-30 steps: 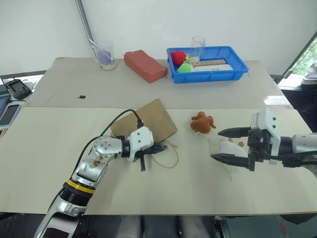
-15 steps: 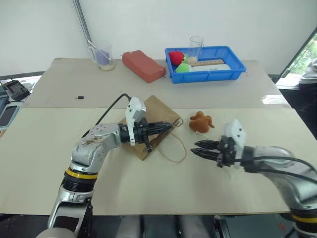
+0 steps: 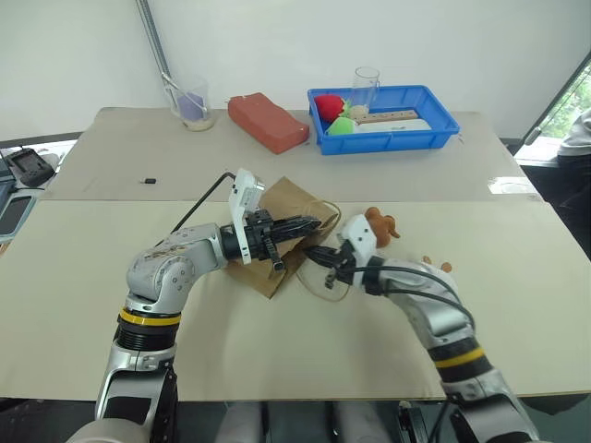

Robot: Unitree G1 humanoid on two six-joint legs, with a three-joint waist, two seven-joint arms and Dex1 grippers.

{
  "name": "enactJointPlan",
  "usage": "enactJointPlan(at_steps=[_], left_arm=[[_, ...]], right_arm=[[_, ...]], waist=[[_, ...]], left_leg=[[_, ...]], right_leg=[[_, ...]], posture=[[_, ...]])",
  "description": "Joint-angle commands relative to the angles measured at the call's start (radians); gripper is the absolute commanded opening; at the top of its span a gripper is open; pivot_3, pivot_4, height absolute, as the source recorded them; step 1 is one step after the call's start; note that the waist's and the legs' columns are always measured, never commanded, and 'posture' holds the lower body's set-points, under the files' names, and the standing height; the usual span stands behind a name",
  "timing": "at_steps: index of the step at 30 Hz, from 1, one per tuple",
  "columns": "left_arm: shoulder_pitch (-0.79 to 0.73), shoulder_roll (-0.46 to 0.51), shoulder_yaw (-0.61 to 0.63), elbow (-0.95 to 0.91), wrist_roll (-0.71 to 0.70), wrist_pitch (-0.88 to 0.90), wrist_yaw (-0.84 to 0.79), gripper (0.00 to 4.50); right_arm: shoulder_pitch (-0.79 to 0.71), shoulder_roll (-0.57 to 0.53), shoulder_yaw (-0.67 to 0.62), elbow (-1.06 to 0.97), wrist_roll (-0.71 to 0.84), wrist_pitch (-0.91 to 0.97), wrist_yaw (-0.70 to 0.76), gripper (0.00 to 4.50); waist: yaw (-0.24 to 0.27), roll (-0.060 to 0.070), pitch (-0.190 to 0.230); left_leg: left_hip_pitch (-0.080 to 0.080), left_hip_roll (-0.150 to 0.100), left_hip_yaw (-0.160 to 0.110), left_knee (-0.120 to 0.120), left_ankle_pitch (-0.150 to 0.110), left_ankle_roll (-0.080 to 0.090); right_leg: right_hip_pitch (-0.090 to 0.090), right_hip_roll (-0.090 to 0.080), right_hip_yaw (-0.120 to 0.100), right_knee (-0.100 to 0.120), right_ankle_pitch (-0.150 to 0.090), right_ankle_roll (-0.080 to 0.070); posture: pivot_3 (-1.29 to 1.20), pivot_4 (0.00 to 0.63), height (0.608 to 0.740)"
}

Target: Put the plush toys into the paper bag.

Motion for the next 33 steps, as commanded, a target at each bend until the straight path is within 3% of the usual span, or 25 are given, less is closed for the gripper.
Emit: enactJointPlan(at_steps=[1, 8, 15, 20, 25, 33], left_arm=[[-0.018, -0.004, 0.012, -0.035, -0.027, 0.005, 0.016, 0.0], [-0.026, -0.007, 0.032, -0.047, -0.047, 0.009, 0.064, 0.0], [-0.085, 0.06, 0.134, -0.068, -0.06, -0.011, 0.134, 0.0], [-0.175, 0.123, 0.089, -0.107, 0.064, -0.16, 0.127, 0.0], [-0.228, 0.104, 0.039, -0.093, 0.212, -0.329, 0.183, 0.0], [-0.246, 0.101, -0.002, -0.102, 0.33, -0.463, 0.191, 0.0]], right_arm=[[-0.044, 0.052, 0.009, 0.075, -0.041, -0.069, -0.023, 0.03], [-0.07, 0.142, 0.03, 0.27, -0.142, -0.152, -0.101, 0.03], [-0.038, 0.158, 0.038, 0.297, -0.187, -0.116, -0.137, 0.03], [-0.031, 0.163, 0.056, 0.306, -0.215, -0.095, -0.139, 0.03], [-0.039, 0.165, 0.072, 0.32, -0.222, -0.081, -0.125, 0.03], [-0.052, 0.168, 0.07, 0.333, -0.234, -0.084, -0.115, 0.03]], waist=[[-0.001, 0.0, 0.0], [-0.013, 0.0, 0.0], [-0.02, 0.0, 0.0], [-0.019, -0.001, -0.002], [-0.019, -0.001, -0.002], [-0.02, -0.001, -0.002]], left_leg=[[0.0, 0.0, 0.0, 0.0, 0.0, 0.0], [0.0, 0.0, -0.003, 0.0, 0.0, 0.0], [0.003, 0.0, -0.009, 0.0, 0.001, -0.002], [0.004, -0.001, -0.008, -0.001, 0.001, -0.002], [0.005, -0.001, -0.007, -0.002, 0.001, -0.002], [0.005, -0.001, -0.007, -0.002, 0.001, -0.002]], right_leg=[[0.0, 0.0, 0.0, 0.0, 0.0, 0.0], [0.0, -0.001, -0.001, 0.0, 0.0, 0.0], [0.001, 0.0, 0.0, 0.002, 0.001, -0.001], [0.003, -0.001, 0.0, 0.001, 0.001, -0.001], [0.004, 0.0, 0.0, 0.002, 0.001, -0.001], [0.003, 0.0, 0.0, 0.002, 0.001, -0.001]], posture=[[0.0, 0.15, 0.74], [0.0, 0.15, 0.74], [0.0, 0.15, 0.74], [0.0, 0.15, 0.74], [0.0, 0.15, 0.74], [0.0, 0.15, 0.74]])
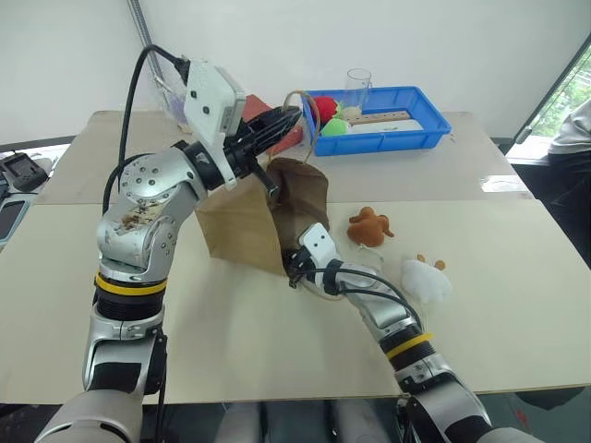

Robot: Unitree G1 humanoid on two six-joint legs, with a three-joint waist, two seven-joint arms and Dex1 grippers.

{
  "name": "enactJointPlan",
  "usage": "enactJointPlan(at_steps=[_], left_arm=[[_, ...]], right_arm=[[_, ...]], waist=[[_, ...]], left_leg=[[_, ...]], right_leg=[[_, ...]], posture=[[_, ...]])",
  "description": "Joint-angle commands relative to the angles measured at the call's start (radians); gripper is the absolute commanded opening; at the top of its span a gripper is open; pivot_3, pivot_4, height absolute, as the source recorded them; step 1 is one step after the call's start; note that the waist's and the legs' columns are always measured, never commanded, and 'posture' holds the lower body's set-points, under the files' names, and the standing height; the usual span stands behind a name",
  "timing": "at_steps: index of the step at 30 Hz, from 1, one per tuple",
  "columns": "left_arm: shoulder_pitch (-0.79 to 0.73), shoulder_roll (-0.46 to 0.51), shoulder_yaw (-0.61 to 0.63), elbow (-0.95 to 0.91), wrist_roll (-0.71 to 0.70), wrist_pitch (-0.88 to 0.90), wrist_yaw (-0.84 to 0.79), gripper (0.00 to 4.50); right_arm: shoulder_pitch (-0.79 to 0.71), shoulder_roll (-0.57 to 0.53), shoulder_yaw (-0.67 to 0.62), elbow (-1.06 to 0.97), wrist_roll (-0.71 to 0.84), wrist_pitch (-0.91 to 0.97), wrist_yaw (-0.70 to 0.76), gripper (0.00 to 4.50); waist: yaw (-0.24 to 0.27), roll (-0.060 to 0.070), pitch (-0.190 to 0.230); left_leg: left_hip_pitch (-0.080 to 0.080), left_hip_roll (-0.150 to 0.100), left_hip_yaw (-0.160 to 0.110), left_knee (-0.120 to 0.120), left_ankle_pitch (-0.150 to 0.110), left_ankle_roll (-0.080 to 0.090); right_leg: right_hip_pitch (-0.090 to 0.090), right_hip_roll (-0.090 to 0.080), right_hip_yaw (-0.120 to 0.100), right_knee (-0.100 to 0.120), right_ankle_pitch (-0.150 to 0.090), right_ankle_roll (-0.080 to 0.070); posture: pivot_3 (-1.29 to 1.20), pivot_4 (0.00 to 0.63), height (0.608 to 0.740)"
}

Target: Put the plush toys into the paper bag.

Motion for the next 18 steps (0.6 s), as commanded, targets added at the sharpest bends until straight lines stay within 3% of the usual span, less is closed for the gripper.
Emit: enactJointPlan(at_steps=[1, 8, 11, 18], left_arm=[[-0.018, 0.005, -0.004, -0.033, 0.032, -0.06, -0.001, 0.0], [0.103, 0.019, -0.045, -0.099, -0.018, 0.014, -0.083, 0.0], [0.16, 0.025, -0.06, -0.134, -0.045, 0.044, -0.115, 0.0], [0.195, 0.021, -0.062, -0.158, -0.107, 0.106, -0.139, 0.0]], right_arm=[[0.019, -0.004, 0.013, 0.053, -0.024, 0.039, 0.003, 0.03], [0.0, 0.014, -0.026, -0.021, 0.022, 0.069, 0.02, 0.03], [-0.001, -0.007, -0.046, -0.146, 0.051, 0.137, 0.049, 0.03], [0.026, -0.188, -0.06, -0.476, 0.102, 0.325, 0.166, 2.31]], waist=[[0.0, 0.0, 0.0], [-0.003, 0.0, 0.0], [-0.002, 0.0, 0.0], [0.005, 0.0, 0.0]], left_leg=[[0.0, 0.0, 0.0, 0.0, 0.0, 0.0], [0.0, 0.001, 0.0, 0.0, 0.0, 0.0], [-0.002, 0.0, -0.001, 0.0, 0.0, 0.0], [-0.006, 0.0, -0.001, 0.0, 0.0, 0.0]], right_leg=[[0.0, 0.0, 0.0, 0.0, 0.0, 0.0], [-0.001, 0.001, 0.0, 0.001, 0.0, 0.0], [-0.002, 0.0, 0.0, 0.001, 0.0, 0.0], [-0.005, 0.0, -0.001, -0.002, 0.0, 0.0]], posture=[[0.0, 0.15, 0.74], [0.0, 0.15, 0.74], [0.0, 0.15, 0.74], [0.0, 0.15, 0.74]])
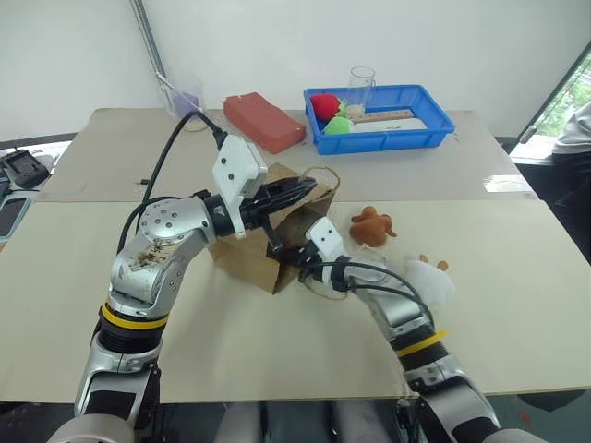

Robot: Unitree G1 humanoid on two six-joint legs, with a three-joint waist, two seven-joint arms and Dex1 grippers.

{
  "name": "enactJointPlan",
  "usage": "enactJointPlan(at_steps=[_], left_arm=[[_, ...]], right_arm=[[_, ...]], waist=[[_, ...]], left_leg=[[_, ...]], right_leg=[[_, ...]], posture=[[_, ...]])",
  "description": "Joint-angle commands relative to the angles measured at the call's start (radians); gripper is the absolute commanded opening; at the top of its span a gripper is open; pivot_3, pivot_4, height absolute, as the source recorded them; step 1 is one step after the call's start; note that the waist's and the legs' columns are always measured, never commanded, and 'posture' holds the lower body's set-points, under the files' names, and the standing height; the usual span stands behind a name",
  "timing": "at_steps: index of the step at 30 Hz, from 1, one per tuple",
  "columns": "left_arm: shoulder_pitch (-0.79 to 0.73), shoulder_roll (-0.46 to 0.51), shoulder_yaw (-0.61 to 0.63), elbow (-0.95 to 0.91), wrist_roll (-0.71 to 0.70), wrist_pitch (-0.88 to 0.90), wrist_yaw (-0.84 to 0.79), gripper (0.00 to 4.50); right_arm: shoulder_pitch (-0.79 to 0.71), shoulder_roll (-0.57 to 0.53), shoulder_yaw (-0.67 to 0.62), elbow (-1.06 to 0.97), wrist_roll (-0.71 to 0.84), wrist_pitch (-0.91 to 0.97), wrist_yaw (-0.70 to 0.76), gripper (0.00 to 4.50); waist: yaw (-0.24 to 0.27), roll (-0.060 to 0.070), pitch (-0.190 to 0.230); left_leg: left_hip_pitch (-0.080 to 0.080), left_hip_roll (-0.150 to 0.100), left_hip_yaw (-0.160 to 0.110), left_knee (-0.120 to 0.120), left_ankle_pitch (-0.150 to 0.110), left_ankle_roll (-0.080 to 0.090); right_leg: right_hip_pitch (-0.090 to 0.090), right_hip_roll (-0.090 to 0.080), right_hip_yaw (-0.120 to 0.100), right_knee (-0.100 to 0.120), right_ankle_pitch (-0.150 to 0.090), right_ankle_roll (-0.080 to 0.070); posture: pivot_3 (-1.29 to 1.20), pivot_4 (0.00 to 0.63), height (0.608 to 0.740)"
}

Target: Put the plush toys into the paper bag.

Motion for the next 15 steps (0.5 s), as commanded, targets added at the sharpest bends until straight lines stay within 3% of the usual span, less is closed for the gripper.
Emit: enactJointPlan(at_steps=[1, 6, 11, 15], left_arm=[[0.005, 0.008, 0.006, -0.043, -0.03, 0.012, -0.017, 0.0], [0.033, 0.008, -0.002, -0.044, -0.052, 0.032, -0.036, 0.0], [0.049, -0.003, -0.009, -0.041, -0.062, 0.04, -0.041, 0.0], [0.045, -0.017, -0.004, -0.032, -0.069, 0.051, -0.035, 0.0]], right_arm=[[0.012, -0.096, -0.035, -0.206, 0.069, 0.097, 0.088, 2.63], [0.037, -0.328, -0.096, -0.392, 0.146, 0.171, 0.227, 4.37], [0.009, -0.445, -0.148, -0.31, 0.108, 0.104, 0.215, 4.44], [-0.025, -0.477, -0.067, -0.15, -0.018, -0.072, 0.197, 4.44]], waist=[[0.0, 0.0, 0.0], [0.0, 0.0, 0.0], [-0.004, -0.001, 0.001], [-0.003, -0.001, 0.001]], left_leg=[[0.0, 0.0, 0.0, 0.0, 0.0, 0.0], [-0.001, 0.0, 0.001, 0.0, 0.0, 0.0], [0.0, 0.0, 0.003, 0.0, 0.0, 0.0], [0.001, 0.0, 0.004, 0.0, 0.0, 0.0]], right_leg=[[0.0, 0.0, -0.001, 0.0, 0.0, 0.0], [0.001, 0.0, -0.002, -0.002, 0.0, 0.0], [0.002, 0.001, -0.002, -0.002, 0.0, 0.0], [0.002, 0.001, -0.001, -0.002, -0.001, 0.0]], posture=[[0.0, 0.15, 0.74], [0.0, 0.15, 0.74], [0.0, 0.15, 0.74], [0.0, 0.15, 0.74]])
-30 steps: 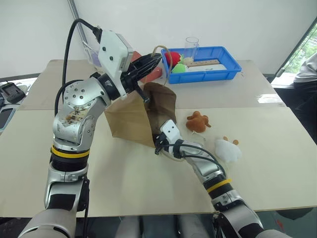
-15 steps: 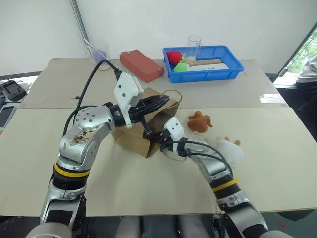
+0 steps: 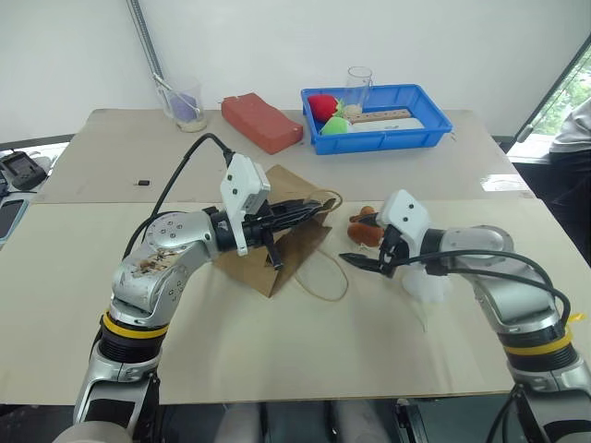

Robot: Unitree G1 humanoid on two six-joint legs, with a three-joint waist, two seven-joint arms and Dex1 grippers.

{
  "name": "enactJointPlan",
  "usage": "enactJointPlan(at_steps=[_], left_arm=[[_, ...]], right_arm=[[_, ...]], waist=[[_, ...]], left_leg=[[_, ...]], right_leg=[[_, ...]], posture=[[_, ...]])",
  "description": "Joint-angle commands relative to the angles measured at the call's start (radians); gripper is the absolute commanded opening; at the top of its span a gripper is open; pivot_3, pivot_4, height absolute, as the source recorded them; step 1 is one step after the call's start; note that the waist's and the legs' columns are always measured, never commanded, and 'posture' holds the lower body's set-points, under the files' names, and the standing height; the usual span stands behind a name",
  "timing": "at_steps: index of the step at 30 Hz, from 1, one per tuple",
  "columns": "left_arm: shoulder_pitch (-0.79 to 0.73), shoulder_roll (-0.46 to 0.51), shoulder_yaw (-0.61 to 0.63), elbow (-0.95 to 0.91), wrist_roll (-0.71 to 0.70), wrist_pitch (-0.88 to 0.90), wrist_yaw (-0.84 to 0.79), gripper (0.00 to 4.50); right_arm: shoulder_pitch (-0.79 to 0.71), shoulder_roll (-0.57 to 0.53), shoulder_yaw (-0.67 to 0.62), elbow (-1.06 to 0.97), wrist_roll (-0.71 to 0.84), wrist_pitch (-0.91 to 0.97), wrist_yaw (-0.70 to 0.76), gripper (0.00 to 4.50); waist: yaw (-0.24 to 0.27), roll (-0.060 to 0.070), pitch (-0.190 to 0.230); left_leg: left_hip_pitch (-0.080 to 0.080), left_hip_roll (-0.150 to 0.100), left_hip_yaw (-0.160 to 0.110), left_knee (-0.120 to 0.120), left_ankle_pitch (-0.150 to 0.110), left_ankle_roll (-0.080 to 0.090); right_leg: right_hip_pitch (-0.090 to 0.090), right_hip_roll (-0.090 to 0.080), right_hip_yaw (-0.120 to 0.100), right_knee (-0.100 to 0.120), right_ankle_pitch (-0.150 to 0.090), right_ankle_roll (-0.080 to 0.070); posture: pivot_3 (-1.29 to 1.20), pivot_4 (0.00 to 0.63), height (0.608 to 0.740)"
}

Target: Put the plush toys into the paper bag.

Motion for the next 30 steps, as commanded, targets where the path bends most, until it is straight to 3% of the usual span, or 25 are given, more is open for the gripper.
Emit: enactJointPlan(at_steps=[1, 6, 10, 12, 20, 23, 27, 30], left_arm=[[-0.006, -0.01, 0.01, -0.019, -0.029, 0.007, 0.004, 0.0], [-0.005, -0.008, 0.02, -0.025, -0.04, 0.023, 0.008, 0.0], [-0.003, -0.006, 0.027, -0.03, -0.049, 0.033, 0.016, 0.0], [0.0, -0.004, 0.033, -0.034, -0.057, 0.038, 0.019, 0.0], [0.006, 0.003, 0.048, -0.032, -0.085, 0.061, 0.019, 0.0], [-0.002, 0.001, 0.059, -0.026, -0.105, 0.074, 0.024, 0.0], [-0.009, 0.007, 0.069, -0.011, -0.126, 0.084, 0.014, 0.0], [-0.015, 0.003, 0.073, -0.006, -0.145, 0.095, 0.012, 0.0]], right_arm=[[-0.051, 0.004, 0.046, 0.122, -0.098, -0.151, -0.028, 4.44], [-0.142, 0.068, 0.108, 0.394, -0.207, -0.293, -0.084, 4.44], [-0.196, 0.109, 0.117, 0.546, -0.251, -0.351, -0.114, 3.32], [-0.204, 0.108, 0.121, 0.573, -0.273, -0.375, -0.114, 2.49], [-0.18, 0.093, 0.062, 0.492, -0.241, -0.375, -0.083, 0.04], [-0.15, 0.047, 0.029, 0.33, -0.172, -0.301, 0.019, 0.04], [-0.076, -0.054, 0.003, -0.024, 0.027, -0.065, 0.212, 0.04], [-0.067, -0.043, 0.011, -0.126, 0.061, 0.001, 0.191, 0.04]], waist=[[0.0, 0.0, 0.0], [-0.002, 0.0, 0.0], [0.0, 0.0, 0.0], [0.002, 0.0, 0.0], [0.002, 0.0, 0.0], [0.003, 0.0, 0.0], [0.007, 0.001, 0.001], [0.001, 0.001, 0.001]], left_leg=[[0.0, 0.0, 0.0, 0.0, 0.0, 0.0], [0.0, 0.0, 0.001, 0.0, 0.0, 0.0], [0.0, 0.0, 0.001, 0.0, 0.0, 0.0], [-0.001, 0.0, 0.001, 0.0, 0.0, 0.0], [-0.001, 0.0, 0.0, 0.0, 0.0, 0.0], [-0.001, 0.0, 0.0, 0.0, 0.0, 0.0], [-0.002, 0.0, -0.003, 0.0, 0.0, 0.001], [0.0, 0.0, -0.005, 0.0, -0.001, 0.001]], right_leg=[[0.0, 0.0, 0.0, 0.0, 0.0, 0.0], [-0.001, 0.0, 0.001, 0.0, 0.0, 0.0], [-0.001, 0.0, 0.001, 0.0, 0.0, 0.0], [-0.001, -0.001, 0.001, 0.0, 0.0, 0.0], [-0.001, -0.001, 0.001, 0.0, 0.0, 0.0], [-0.001, -0.001, 0.001, 0.0, 0.0, 0.0], [-0.001, -0.001, 0.0, 0.0, 0.0, 0.0], [0.0, -0.001, 0.0, 0.0, 0.0, 0.0]], posture=[[0.0, 0.15, 0.74], [0.0, 0.15, 0.74], [0.0, 0.15, 0.74], [0.0, 0.15, 0.74], [0.0, 0.15, 0.74], [0.0, 0.15, 0.74], [0.0, 0.15, 0.74], [0.0, 0.15, 0.74]])
